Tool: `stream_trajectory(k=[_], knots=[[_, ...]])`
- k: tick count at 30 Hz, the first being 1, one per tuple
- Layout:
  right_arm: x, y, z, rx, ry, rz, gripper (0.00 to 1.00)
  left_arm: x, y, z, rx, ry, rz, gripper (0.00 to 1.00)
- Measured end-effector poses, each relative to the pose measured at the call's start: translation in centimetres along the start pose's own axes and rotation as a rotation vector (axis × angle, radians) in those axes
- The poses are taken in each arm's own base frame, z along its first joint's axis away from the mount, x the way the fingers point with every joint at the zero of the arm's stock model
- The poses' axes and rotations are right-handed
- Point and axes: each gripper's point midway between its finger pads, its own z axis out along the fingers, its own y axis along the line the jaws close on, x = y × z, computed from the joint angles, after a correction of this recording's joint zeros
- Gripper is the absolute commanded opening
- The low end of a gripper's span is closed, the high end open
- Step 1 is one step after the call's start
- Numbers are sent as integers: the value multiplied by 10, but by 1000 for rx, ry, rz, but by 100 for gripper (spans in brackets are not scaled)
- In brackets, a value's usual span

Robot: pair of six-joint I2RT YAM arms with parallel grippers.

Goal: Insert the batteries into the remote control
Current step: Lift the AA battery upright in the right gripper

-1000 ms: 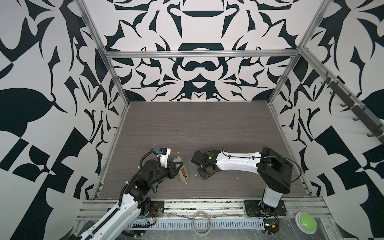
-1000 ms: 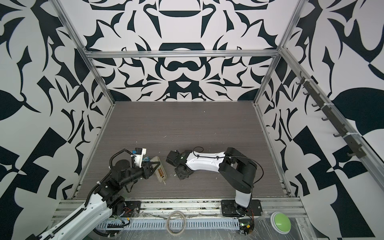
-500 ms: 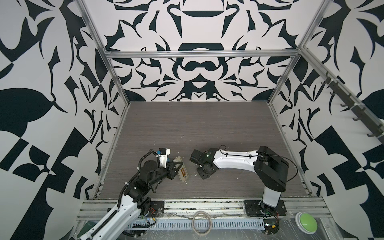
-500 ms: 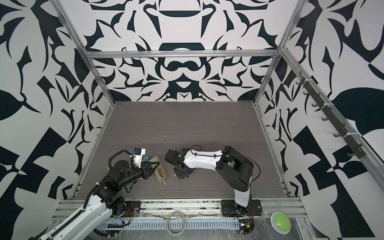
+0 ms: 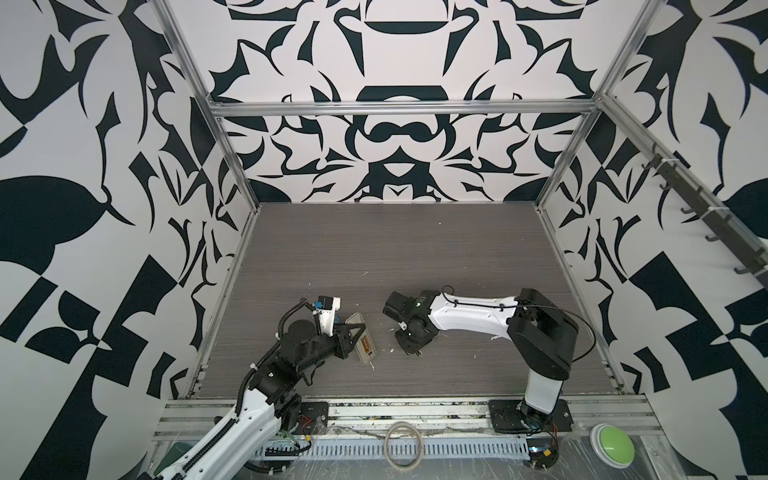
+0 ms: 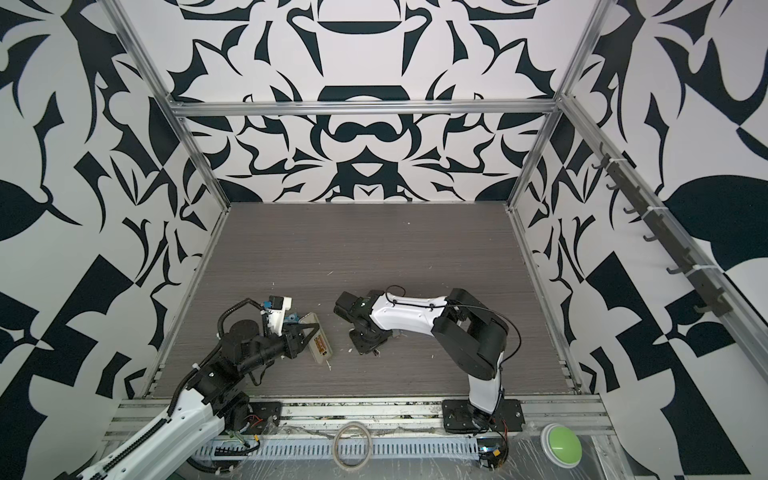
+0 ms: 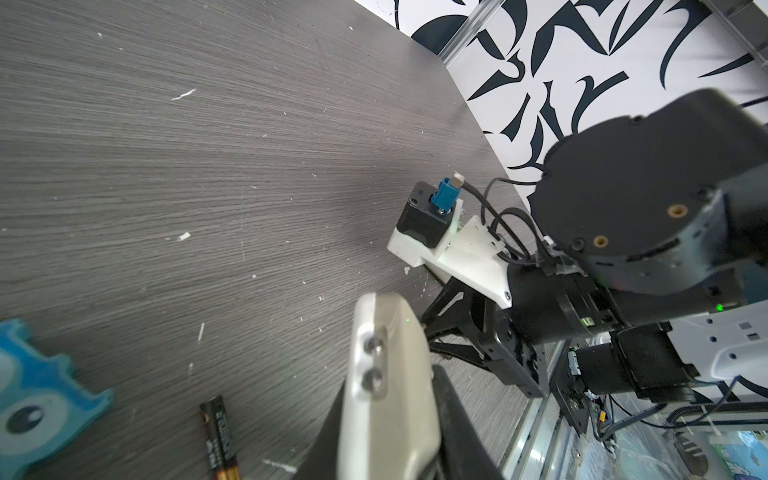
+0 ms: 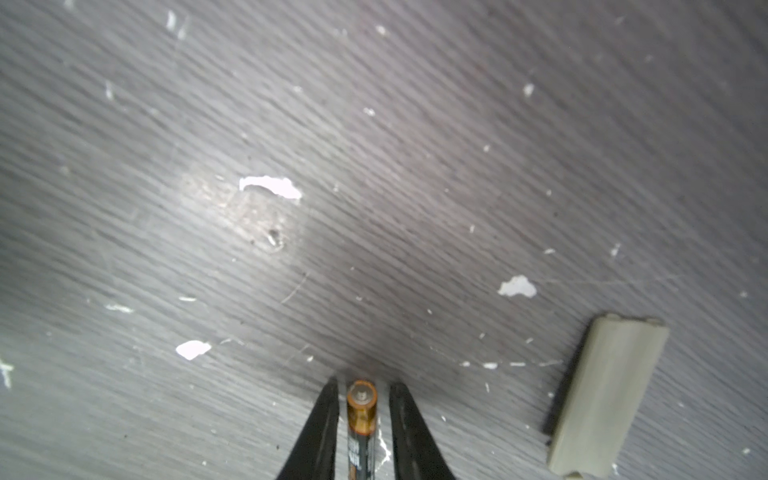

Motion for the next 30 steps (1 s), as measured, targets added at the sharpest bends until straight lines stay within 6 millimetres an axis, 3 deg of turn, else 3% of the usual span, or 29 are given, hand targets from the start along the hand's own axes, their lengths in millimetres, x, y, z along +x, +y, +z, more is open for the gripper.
stream_trajectory(k=[30], knots=[[-5, -4, -1, 28, -22, 0, 27, 3, 4, 2, -15, 18, -8, 0]])
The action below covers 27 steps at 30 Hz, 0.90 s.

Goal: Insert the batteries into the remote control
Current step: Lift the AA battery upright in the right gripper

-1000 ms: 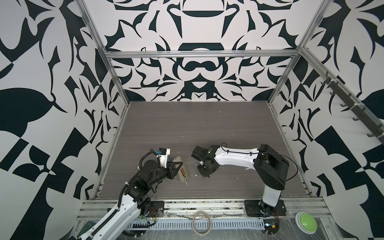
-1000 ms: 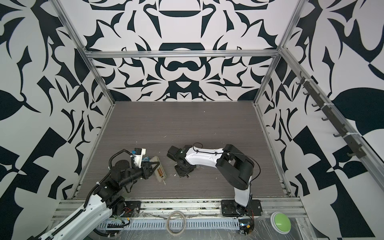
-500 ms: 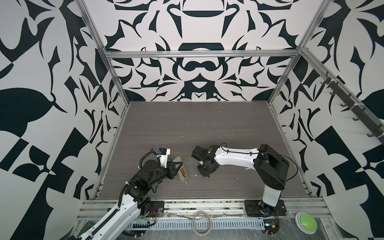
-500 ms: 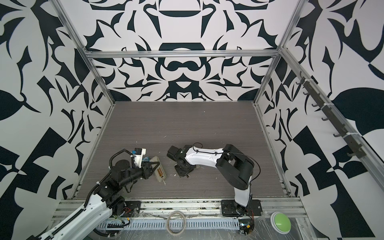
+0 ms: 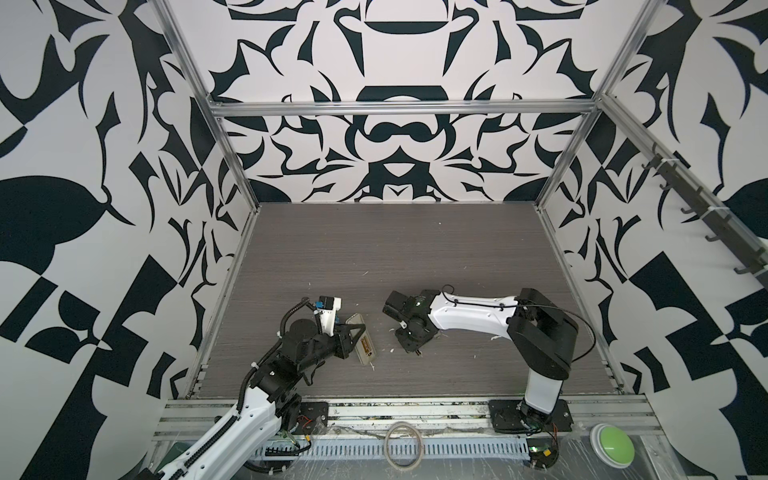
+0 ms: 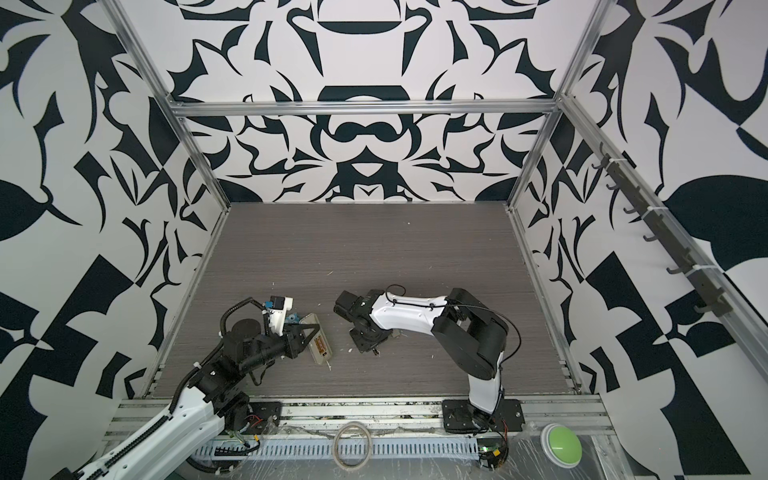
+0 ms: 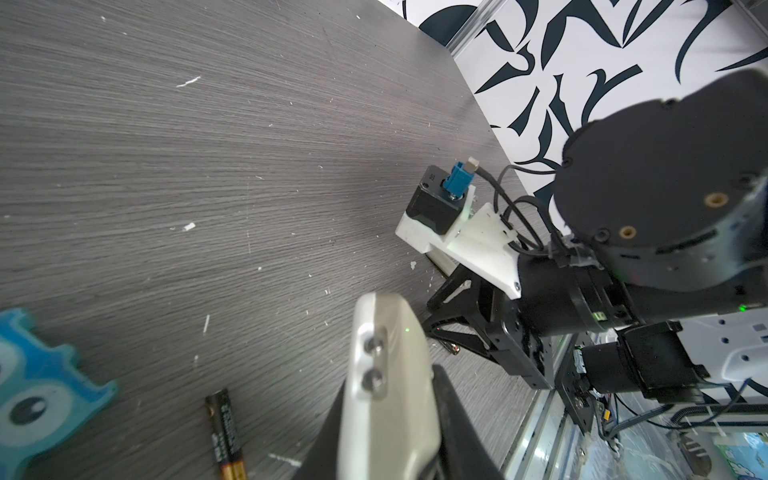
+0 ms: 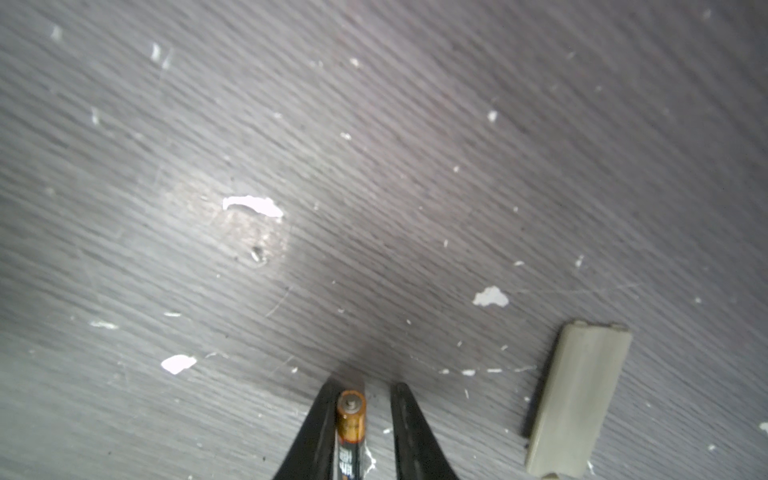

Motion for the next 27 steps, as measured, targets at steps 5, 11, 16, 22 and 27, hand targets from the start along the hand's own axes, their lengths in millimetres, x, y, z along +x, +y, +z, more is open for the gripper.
stream_trajectory(k=[5, 11, 16, 22, 27], knots=[[0, 0, 0, -1, 0, 0, 26, 0, 0, 0, 0, 0, 0, 0], [0, 0, 0, -1, -1, 0, 24, 0, 0, 0, 0, 0, 0, 0], [-1, 1, 0, -3, -3, 0, 20, 0, 0, 0, 0, 0, 0, 0], [-1, 1, 0, -4, -3, -1, 16, 0, 0, 0, 0, -1, 1, 0], [-3, 2, -1, -7, -7, -3, 12, 0, 0, 0, 0, -1, 4, 0]])
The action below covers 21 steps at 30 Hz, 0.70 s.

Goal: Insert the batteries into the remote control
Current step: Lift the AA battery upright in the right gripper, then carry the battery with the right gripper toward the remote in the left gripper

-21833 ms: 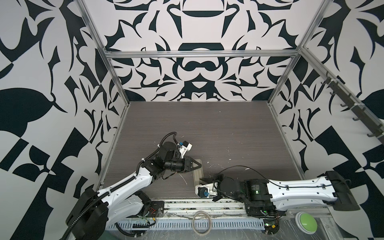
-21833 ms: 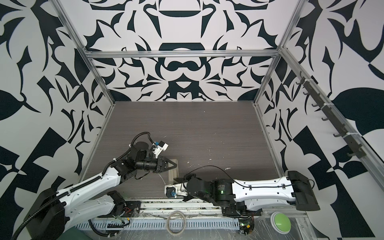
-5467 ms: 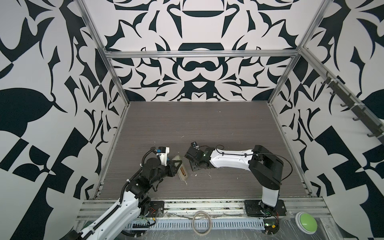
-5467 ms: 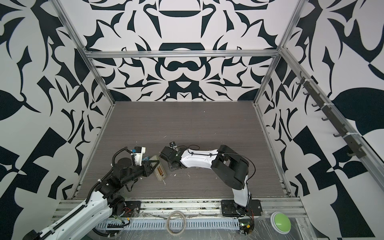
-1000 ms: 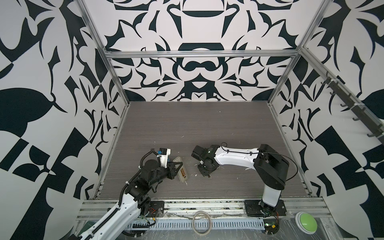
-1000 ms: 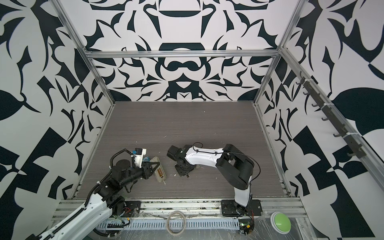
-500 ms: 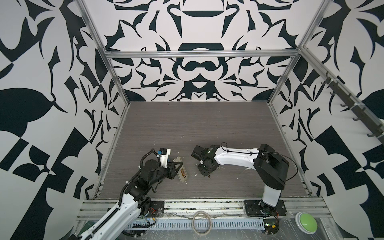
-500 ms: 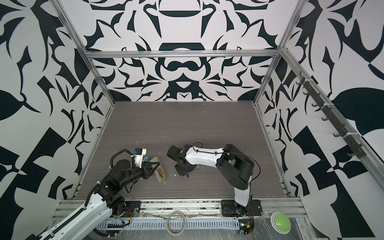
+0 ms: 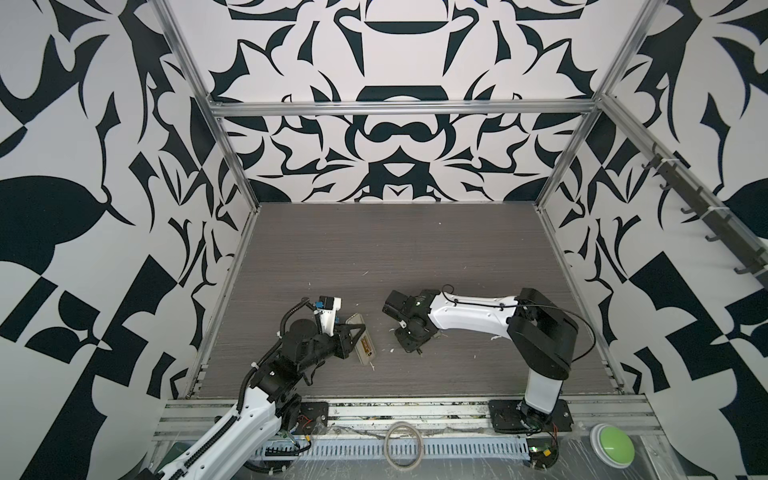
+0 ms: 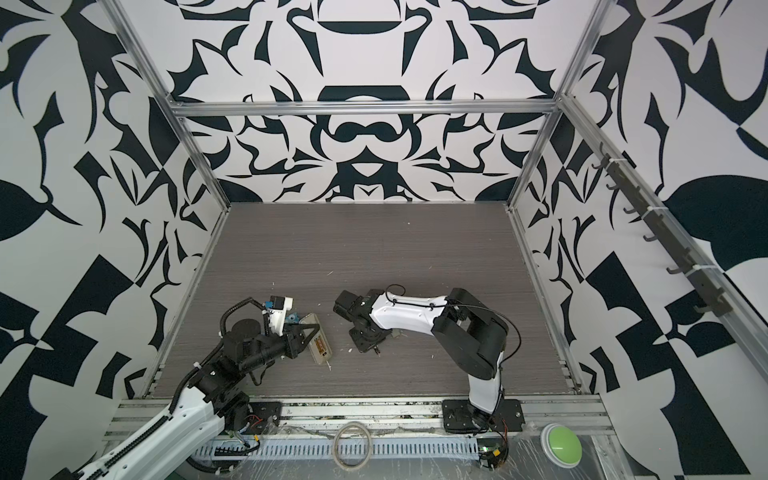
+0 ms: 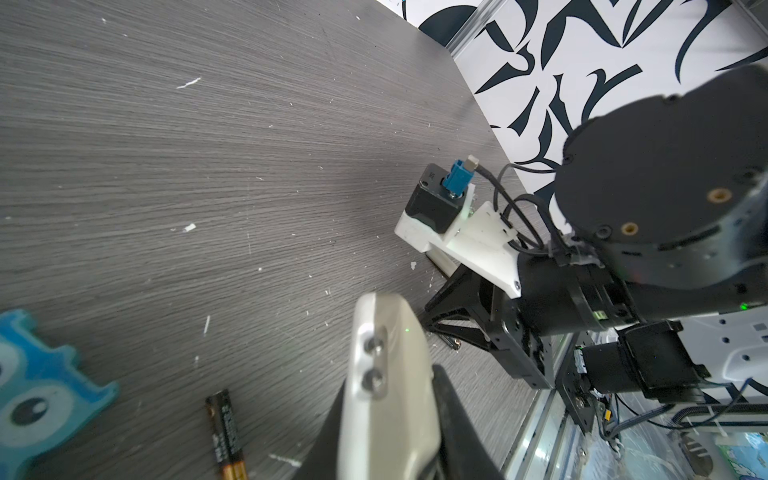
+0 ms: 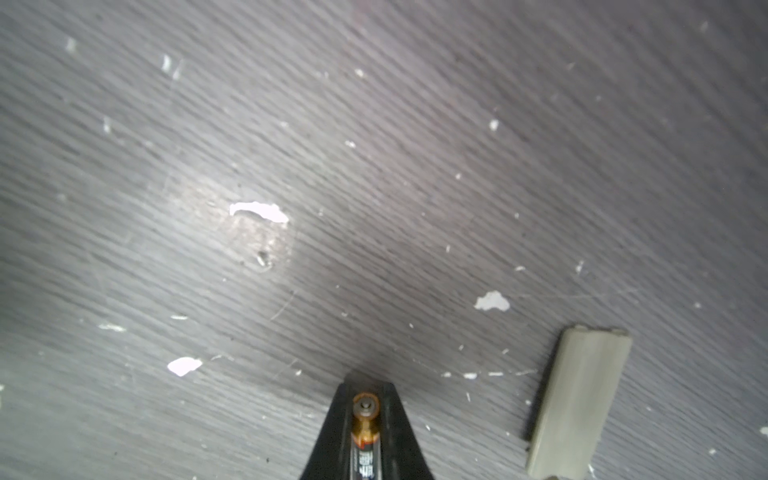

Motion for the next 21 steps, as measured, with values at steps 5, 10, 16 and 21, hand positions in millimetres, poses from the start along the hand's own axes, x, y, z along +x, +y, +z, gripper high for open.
stream_trajectory(k=[5, 10, 16, 21], knots=[[-3, 2, -1, -8, -3, -1, 0, 0, 0, 0, -1, -1, 1, 0], [-4, 4, -2, -19, -12, -1, 0, 0, 0, 0, -1, -1, 1, 0], [-7, 6, -27, -78, -117, 4, 0, -1, 0, 0, 1, -3, -4, 0], [-15, 10, -57, -149, -255, 6, 0, -5, -4, -3, 15, -29, -27, 0]])
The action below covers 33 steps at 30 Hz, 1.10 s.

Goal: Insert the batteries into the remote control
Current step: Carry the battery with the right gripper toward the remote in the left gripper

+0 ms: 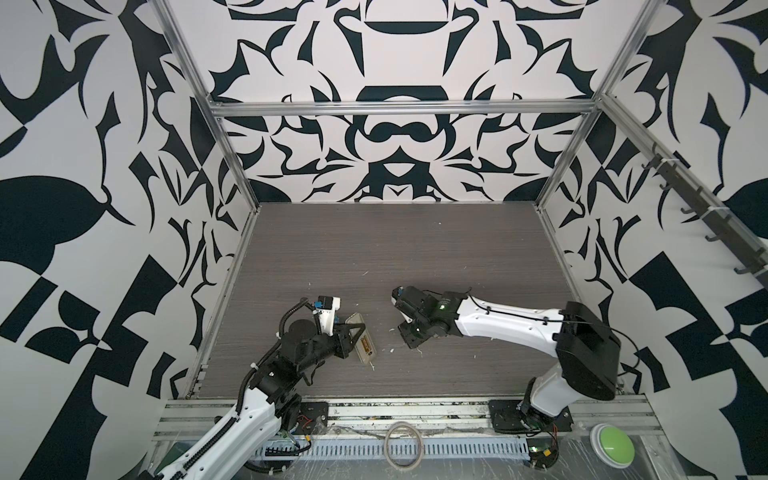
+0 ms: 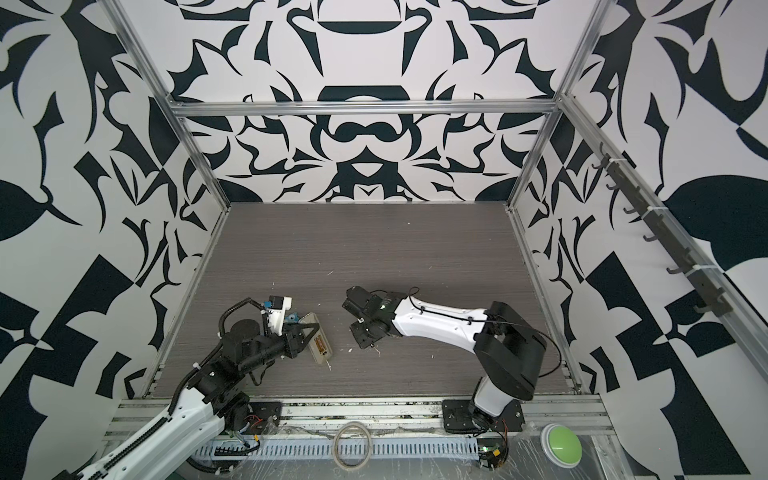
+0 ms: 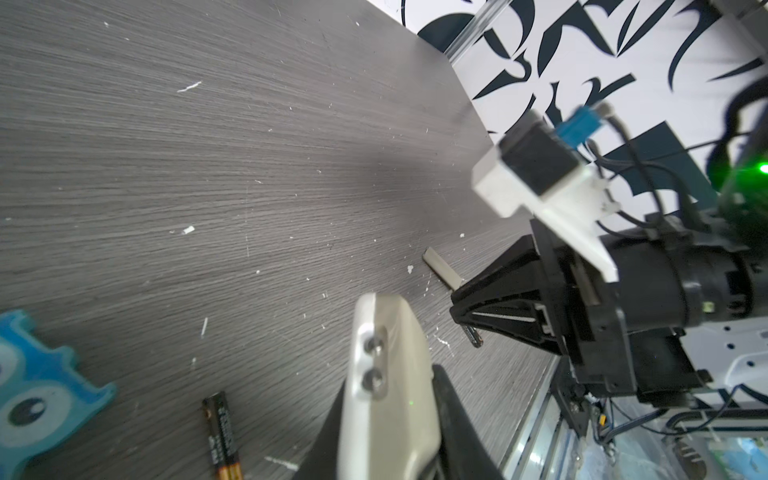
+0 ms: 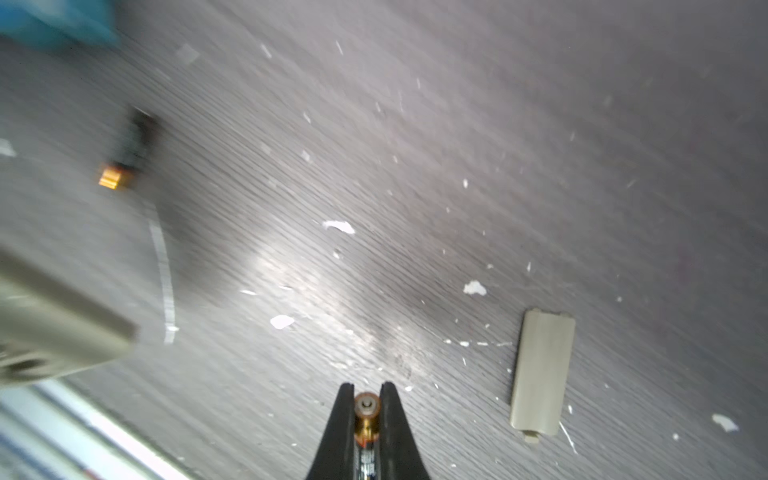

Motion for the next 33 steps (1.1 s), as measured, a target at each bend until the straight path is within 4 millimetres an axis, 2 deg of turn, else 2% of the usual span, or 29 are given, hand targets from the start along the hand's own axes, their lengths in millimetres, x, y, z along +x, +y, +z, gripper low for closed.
stream_trajectory(k=[11, 17, 26, 33], knots=[[-26, 17, -38, -134, -266, -36, 0, -10, -4, -10, 24, -80, -91, 0], [-38, 30, -60, -223, -418, -72, 0, -7, 0, -10, -4, -67, -128, 0], [-39, 59, -82, -384, -580, -159, 0, -23, -13, -11, 11, -77, -151, 0], [-46, 84, -102, -504, -676, -225, 0, -24, -20, -13, 32, -60, -159, 0]])
